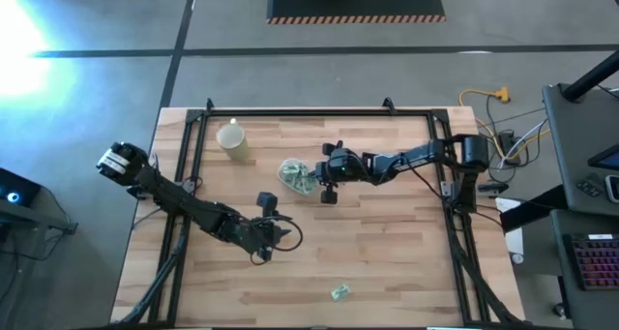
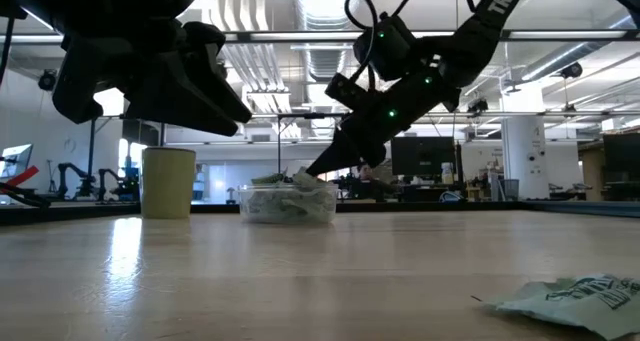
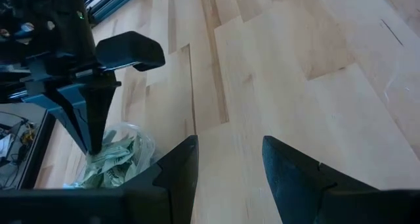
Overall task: Pick and place Stevia / Truvia into bins
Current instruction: Put the right stevia packet into the transparent container
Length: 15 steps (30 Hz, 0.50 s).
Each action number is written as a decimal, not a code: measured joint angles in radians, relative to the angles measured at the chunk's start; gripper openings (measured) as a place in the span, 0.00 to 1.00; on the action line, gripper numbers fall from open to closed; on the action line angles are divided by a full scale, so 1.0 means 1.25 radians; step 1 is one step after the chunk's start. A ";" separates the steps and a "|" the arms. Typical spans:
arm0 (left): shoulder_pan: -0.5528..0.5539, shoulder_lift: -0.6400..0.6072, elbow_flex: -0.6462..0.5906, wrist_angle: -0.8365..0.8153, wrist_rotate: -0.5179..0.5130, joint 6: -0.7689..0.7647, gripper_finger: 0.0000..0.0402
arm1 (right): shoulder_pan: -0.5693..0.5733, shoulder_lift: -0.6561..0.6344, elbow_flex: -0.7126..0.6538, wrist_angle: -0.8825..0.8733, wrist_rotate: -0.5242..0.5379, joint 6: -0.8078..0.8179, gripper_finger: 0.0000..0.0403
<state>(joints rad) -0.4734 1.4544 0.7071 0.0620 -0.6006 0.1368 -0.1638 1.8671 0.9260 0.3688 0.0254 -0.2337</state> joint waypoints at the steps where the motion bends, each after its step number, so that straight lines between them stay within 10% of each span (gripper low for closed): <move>1: 0.000 0.000 0.000 0.000 0.000 0.000 0.38 | 0.000 0.000 0.000 0.000 0.000 0.000 0.02; 15: 0.000 0.000 0.000 0.000 0.000 -0.001 0.38 | -0.001 0.013 -0.003 -0.013 0.001 0.004 0.02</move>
<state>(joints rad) -0.4736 1.4544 0.7071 0.0616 -0.6006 0.1360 -0.1653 1.8828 0.9222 0.3525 0.0269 -0.2289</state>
